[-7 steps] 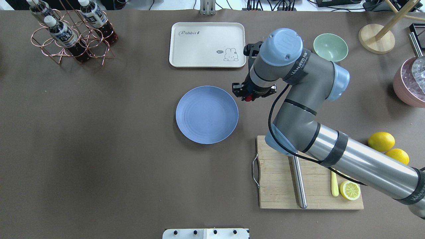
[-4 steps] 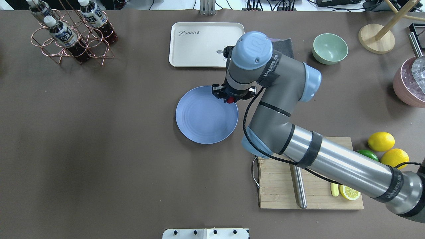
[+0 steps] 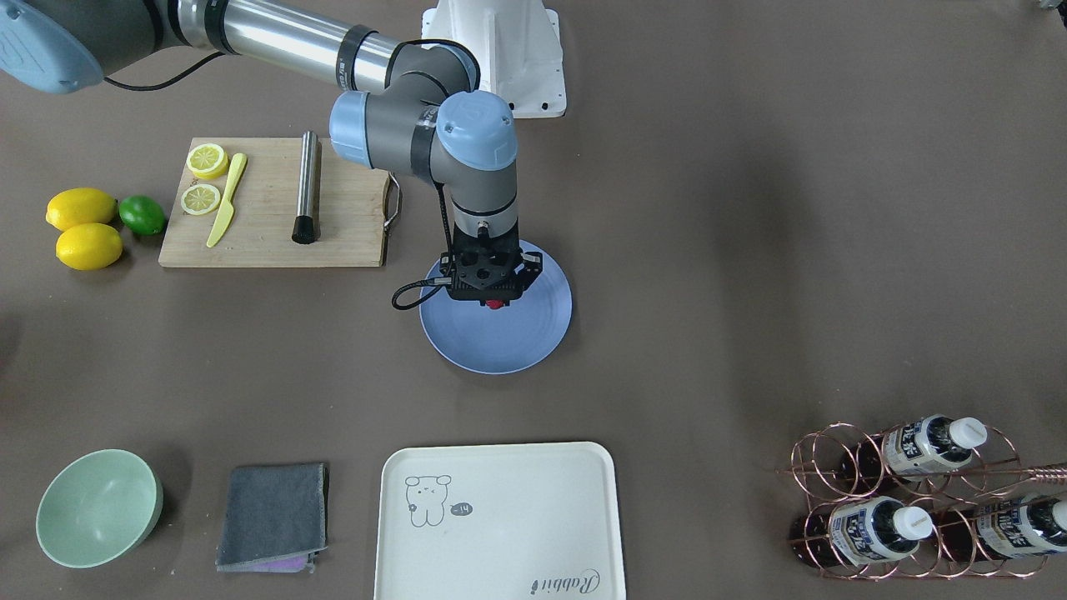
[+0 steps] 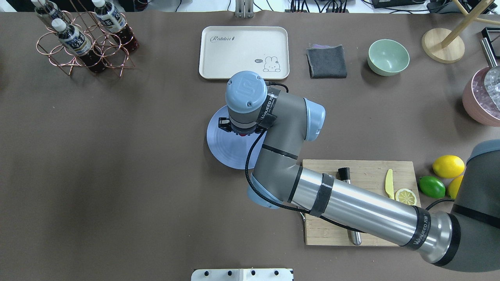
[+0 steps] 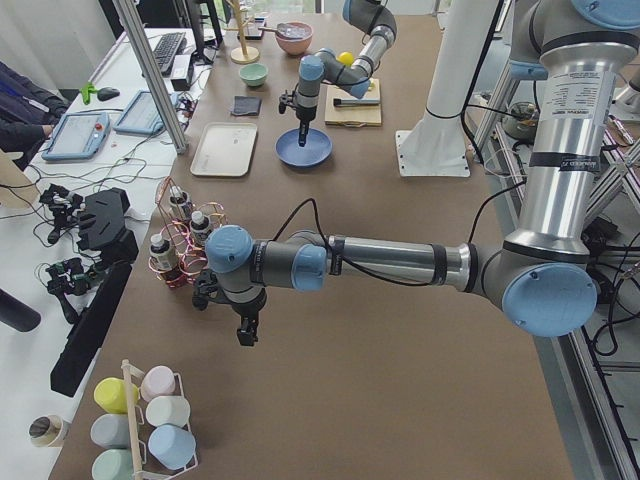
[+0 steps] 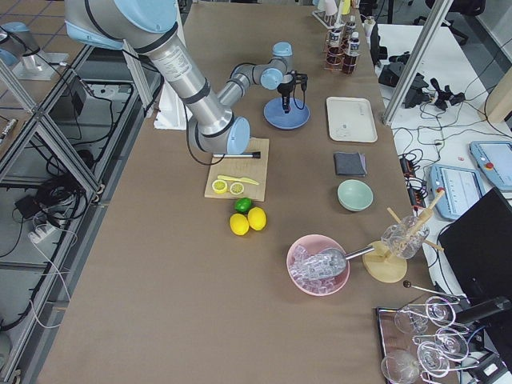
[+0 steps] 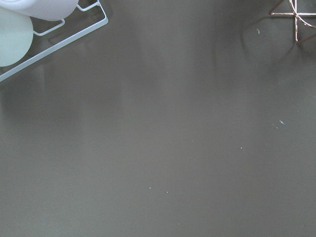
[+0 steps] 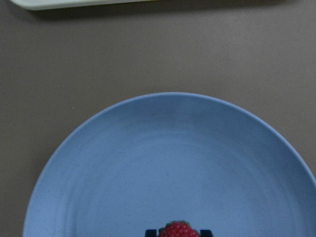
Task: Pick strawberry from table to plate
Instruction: 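Lower the strawberry onto the plate and open the right gripper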
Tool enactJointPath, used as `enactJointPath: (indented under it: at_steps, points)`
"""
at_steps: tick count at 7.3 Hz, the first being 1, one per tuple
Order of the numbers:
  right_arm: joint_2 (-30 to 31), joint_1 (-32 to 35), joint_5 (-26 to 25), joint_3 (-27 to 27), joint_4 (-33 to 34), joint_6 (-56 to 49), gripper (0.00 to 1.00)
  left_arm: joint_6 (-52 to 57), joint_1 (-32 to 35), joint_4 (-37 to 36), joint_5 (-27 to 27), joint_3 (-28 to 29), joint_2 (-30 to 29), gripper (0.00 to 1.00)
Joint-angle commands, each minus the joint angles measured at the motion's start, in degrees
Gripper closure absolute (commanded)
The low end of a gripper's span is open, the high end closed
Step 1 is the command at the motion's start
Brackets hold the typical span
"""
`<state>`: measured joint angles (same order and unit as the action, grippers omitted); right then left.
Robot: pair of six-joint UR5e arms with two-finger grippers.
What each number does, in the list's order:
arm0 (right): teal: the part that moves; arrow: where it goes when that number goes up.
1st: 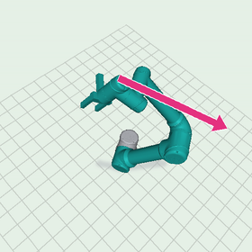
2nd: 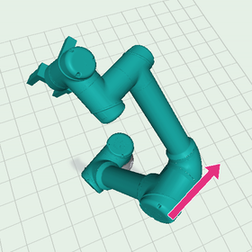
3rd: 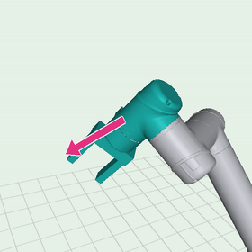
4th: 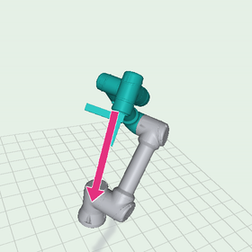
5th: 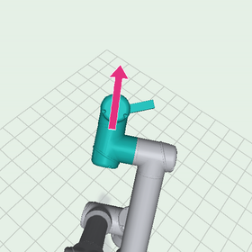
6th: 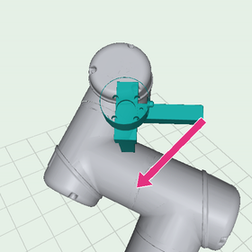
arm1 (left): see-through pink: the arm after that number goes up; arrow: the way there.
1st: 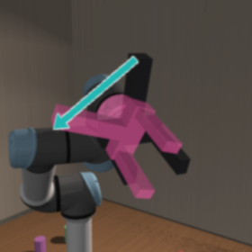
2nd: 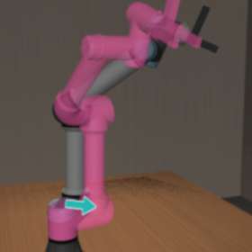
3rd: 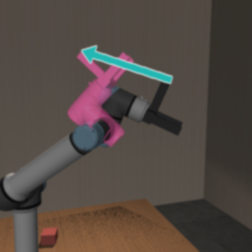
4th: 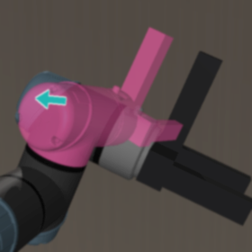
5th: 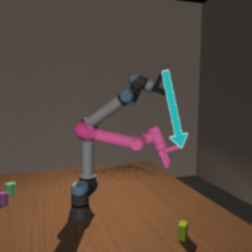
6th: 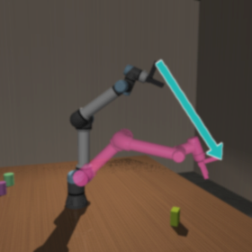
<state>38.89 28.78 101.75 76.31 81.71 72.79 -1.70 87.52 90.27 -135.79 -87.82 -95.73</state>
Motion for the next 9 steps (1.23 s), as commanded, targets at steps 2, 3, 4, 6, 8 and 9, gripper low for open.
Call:
enactJointPath:
  at_steps: [2,3,4,6,8,9]
  points:
    - [0.40,-1.19,-1.47,-1.34,-1.90,0.34,1.00,-0.05,0.02,0.00,0.00,0.02,0.01,0.02]
    - [0.40,-1.10,-1.47,-1.26,-1.99,0.34,1.00,-0.05,0.02,0.00,0.00,0.02,0.19,0.02]
    - [0.40,-1.10,-1.47,-1.26,-2.08,0.34,0.84,-0.05,0.02,0.08,0.00,-0.07,0.36,0.02]
    - [0.58,-1.10,-1.47,-1.26,-2.08,-0.63,0.00,-0.05,0.02,0.08,0.00,0.02,0.37,0.02]
    - [0.40,1.43,-0.42,-0.12,-1.91,-1.59,0.00,-0.14,0.02,0.17,0.00,0.11,0.37,0.02]
    - [0.40,3.54,1.33,0.06,-1.73,-2.47,0.00,-0.14,0.02,0.17,0.09,0.28,0.37,0.02]
